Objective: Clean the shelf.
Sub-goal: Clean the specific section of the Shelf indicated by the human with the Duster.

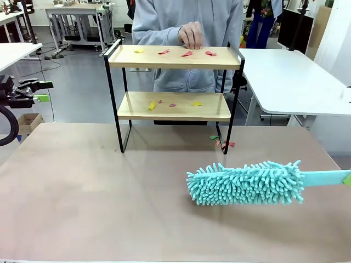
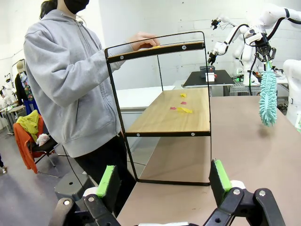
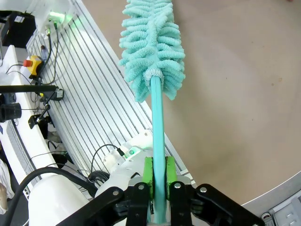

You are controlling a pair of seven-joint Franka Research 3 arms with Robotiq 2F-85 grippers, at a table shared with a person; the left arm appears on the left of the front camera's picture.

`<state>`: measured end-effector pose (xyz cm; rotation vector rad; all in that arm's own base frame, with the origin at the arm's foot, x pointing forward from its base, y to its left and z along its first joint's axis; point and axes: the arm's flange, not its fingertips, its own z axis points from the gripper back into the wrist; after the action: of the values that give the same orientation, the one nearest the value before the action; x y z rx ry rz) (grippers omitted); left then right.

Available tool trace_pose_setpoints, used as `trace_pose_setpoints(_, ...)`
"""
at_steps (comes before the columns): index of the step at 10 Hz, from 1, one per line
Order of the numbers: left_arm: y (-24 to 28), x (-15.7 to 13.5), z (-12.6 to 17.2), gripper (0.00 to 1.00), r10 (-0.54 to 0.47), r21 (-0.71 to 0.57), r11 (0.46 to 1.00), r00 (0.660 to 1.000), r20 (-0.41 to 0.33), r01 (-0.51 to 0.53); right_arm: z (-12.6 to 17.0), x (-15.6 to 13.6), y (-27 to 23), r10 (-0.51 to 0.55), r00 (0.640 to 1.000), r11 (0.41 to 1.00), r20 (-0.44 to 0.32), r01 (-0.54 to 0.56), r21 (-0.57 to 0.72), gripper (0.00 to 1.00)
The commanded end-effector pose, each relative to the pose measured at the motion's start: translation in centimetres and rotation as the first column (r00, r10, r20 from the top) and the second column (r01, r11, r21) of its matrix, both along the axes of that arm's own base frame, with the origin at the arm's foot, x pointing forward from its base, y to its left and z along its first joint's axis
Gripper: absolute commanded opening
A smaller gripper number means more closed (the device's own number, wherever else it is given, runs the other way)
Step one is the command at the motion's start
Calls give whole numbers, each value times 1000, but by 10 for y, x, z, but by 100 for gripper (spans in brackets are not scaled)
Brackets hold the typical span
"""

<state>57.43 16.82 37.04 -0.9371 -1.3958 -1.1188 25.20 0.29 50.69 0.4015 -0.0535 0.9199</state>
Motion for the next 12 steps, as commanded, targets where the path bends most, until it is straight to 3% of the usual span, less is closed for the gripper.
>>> trace_pose_setpoints(1,-1,-1,2,100,-4,3,1000,1000,4,4,3,1,0,-8,1000,1000,15,8,20,14)
trace_pose_setpoints(10,-1,-1,2,100,-4,3,1000,1000,4,4,0,0,0,0,1000,1000,0,0,0,14)
trace_pose_setpoints(12,-1,-1,2,100,-4,3,1000,1000,4,4,43,0,15,-10,999,998,41,7,67,14)
